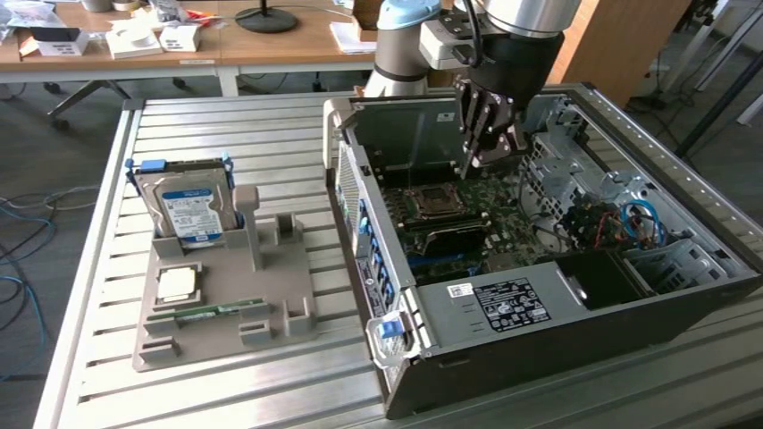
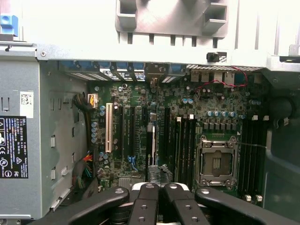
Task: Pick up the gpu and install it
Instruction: 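Press down on the gpu until it lock into place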
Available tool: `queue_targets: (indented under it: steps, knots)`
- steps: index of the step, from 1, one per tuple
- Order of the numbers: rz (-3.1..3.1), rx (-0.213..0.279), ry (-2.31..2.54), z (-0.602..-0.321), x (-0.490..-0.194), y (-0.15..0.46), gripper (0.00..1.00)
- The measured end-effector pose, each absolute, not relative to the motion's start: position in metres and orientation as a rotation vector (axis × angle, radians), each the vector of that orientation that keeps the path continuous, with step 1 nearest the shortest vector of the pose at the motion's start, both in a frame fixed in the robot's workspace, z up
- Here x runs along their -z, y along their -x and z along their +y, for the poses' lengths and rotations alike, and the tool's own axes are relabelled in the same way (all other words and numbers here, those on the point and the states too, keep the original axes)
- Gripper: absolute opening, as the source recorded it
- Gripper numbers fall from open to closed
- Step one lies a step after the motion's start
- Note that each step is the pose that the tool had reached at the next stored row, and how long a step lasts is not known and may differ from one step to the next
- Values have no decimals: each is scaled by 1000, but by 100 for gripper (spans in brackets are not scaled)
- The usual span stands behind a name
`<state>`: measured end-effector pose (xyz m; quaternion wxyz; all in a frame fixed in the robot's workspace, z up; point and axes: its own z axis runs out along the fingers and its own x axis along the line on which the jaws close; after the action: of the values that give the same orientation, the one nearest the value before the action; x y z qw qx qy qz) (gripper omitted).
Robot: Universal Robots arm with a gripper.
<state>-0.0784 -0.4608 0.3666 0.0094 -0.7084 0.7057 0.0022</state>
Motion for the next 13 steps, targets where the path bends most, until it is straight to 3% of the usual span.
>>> queue_targets:
  steps: [13]
  knots:
    - [2204,-7,2212,-461,-349,78,11]
